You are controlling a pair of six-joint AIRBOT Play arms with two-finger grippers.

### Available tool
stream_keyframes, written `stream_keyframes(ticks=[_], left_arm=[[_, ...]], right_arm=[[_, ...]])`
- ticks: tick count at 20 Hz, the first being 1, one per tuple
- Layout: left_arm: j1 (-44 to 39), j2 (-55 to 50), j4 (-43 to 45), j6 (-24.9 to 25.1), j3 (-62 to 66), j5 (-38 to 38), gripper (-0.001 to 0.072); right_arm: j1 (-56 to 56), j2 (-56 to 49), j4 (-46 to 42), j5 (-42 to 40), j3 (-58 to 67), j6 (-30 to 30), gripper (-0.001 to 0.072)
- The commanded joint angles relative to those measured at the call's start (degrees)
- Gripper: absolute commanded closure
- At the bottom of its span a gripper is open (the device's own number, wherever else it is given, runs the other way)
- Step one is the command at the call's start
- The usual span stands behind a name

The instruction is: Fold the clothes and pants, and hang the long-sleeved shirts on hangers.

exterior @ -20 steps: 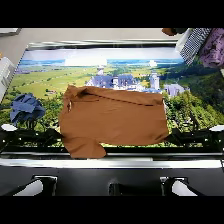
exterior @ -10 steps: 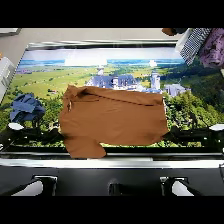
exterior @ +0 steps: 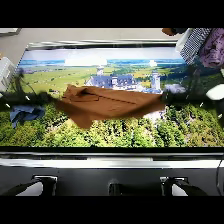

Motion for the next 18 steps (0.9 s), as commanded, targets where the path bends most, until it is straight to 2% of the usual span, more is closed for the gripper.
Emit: stream_keyframes(ticks=[1, 4, 6, 11, 15, 18], left_arm=[[-1.07, 3.34, 3.72, -8.76, 21.22, -1.20, 0.0695], [-1.07, 8.72, 15.82, -17.33, 35.26, -4.42, 0.0694], [-1.07, 13.55, 22.29, -21.59, 39.12, -4.81, 0.0693], [-1.07, 24.74, 31.63, -27.06, 39.50, -5.01, 0.0693], [-1.09, 24.90, 33.29, -26.36, 39.19, -6.54, 0.0693], [-1.11, 19.71, 28.57, -21.03, 36.59, -7.65, 0.0693]], right_arm=[[1.66, 3.19, -8.76, -1.22, 21.59, 7.61, 0.0683], [1.66, 9.92, -14.67, -0.79, 32.37, 12.48, 0.0683], [1.66, 15.72, -15.89, -0.92, 34.93, 15.13, 0.0682], [1.66, 27.02, -20.83, -0.83, 35.17, 19.56, 0.0682], [1.66, 26.86, -24.44, 3.08, 35.17, 24.26, 0.0682], [1.66, 20.81, -24.35, 9.31, 35.15, 27.32, 0.0682]])
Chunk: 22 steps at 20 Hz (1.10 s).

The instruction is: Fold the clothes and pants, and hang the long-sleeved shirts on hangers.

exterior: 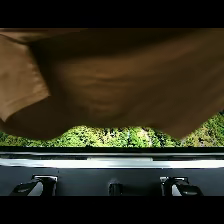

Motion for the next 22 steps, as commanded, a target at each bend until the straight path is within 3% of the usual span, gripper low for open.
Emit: stream_keyframes(ticks=[1, 5, 7, 12, 17, 19, 22], left_arm=[[-0.17, -5.57, -3.80, 5.84, -2.69, -1.57, 0.0693], [-3.28, -21.20, -4.94, 14.03, -7.32, -0.68, 0.0692], [-4.85, -32.24, -4.96, 16.52, -7.43, 0.39, 0.0692], [-7.93, -52.46, -6.78, 16.09, -7.32, 11.02, 0.0692], [-8.50, -60.26, -7.32, 16.09, -7.32, 22.88, 0.0692], [-8.37, -60.28, -7.34, 16.46, -7.32, 23.28, 0.0691], [-8.33, -60.33, -7.30, 16.57, -7.32, 17.49, 0.0691]], right_arm=[[0.02, -6.75, -1.53, 8.17, 0.13, 5.22, 0.0681], [0.02, -22.77, -1.62, 14.51, -2.91, 4.33, 0.0681], [0.02, -31.12, -1.92, 10.10, -6.58, 2.01, 0.0681], [0.02, -50.90, -1.57, -2.58, -8.39, 1.33, 0.0682], [0.02, -59.04, -1.62, -14.99, -8.39, 1.33, 0.0682], [0.02, -59.49, -1.90, -14.01, -8.39, 1.33, 0.0682], [0.02, -59.47, -3.15, -7.30, -8.39, 1.33, 0.0681]])
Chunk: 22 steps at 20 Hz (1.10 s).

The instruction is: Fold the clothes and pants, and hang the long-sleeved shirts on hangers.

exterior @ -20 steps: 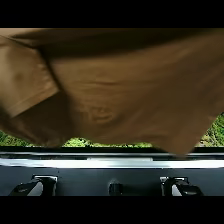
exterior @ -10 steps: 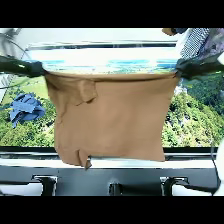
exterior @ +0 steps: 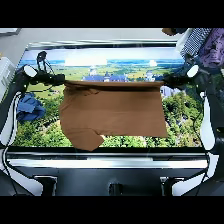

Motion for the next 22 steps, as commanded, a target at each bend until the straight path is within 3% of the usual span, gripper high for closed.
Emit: stream_keyframes(ticks=[1, 8, 16, 17, 19, 20, 21, 22], left_arm=[[-0.04, -1.11, -0.07, 0.76, -0.02, -5.01, 0.0691], [-0.04, -1.60, 6.01, 1.27, -0.04, -20.68, 0.0691], [-0.68, -4.31, 5.95, 1.25, -0.07, -25.77, 0.0686], [-0.66, -4.26, 5.95, 0.98, -0.04, -25.77, 0.0633], [-0.52, -3.87, 5.97, -0.90, 0.00, -26.32, 0.0247], [-0.26, -3.17, 5.99, -0.81, 0.00, -27.45, 0.0124], [0.24, -2.29, 5.92, -0.87, 0.02, -28.61, 0.0124], [1.25, -0.98, 4.96, -1.33, -0.04, -29.83, 0.0124]], right_arm=[[0.00, -1.05, -1.60, 6.19, -0.04, 0.02, 0.0681], [0.02, -3.28, -2.99, 20.15, -0.11, 0.24, 0.0680], [0.07, -6.36, -2.34, 20.37, -0.11, 0.24, 0.0679], [0.07, -6.56, -2.08, 20.94, -0.11, 0.24, 0.0647], [0.07, -6.49, -1.55, 22.21, -0.11, 0.20, 0.0459], [-0.02, -6.10, -1.60, 23.56, -0.09, -0.70, 0.0341], [-0.37, -5.14, -1.81, 25.38, -0.09, -3.50, 0.0266], [-1.07, -3.80, -2.62, 26.75, -0.09, -5.49, 0.0266]])
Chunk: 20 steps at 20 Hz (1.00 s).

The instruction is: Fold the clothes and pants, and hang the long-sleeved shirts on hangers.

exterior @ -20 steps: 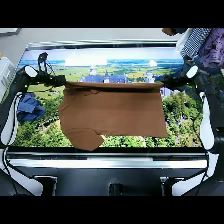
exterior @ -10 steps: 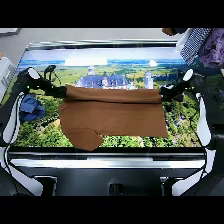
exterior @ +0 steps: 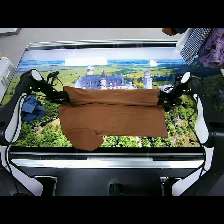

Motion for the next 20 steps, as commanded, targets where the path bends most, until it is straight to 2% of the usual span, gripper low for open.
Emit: stream_keyframes(ticks=[1, 2, 4, 8, 11, 14, 20], left_arm=[[2.45, 3.26, -3.52, -1.16, -0.59, -4.31, 0.0123], [4.04, 5.51, -6.38, -0.92, -2.60, -5.29, 0.0122], [6.56, 12.39, -6.78, -0.52, -11.67, -4.59, 0.0122], [10.38, 29.22, -7.23, -0.79, -39.78, 0.46, 0.0122], [10.36, 38.66, -15.74, -0.44, -56.48, 7.02, 0.0122], [8.90, 40.68, -26.05, 3.58, -66.03, 11.67, 0.0123], [3.21, 39.30, -27.19, 3.56, -71.25, 17.90, 0.0123]], right_arm=[[-2.03, 3.48, -1.20, 5.03, -0.02, -6.51, 0.0264], [-4.42, 5.57, -0.02, 5.31, -0.17, -7.08, 0.0257], [-9.88, 10.27, 2.16, 5.29, -3.41, -10.14, 0.0257], [-19.71, 21.53, 10.47, 3.23, -23.52, -14.38, 0.0257], [-20.70, 28.11, 12.39, -0.83, -36.00, -14.56, 0.0259], [-20.70, 31.98, 17.53, -2.75, -41.97, -15.19, 0.0259], [-20.70, 33.77, 20.52, -2.78, -42.38, -14.62, 0.0260]])
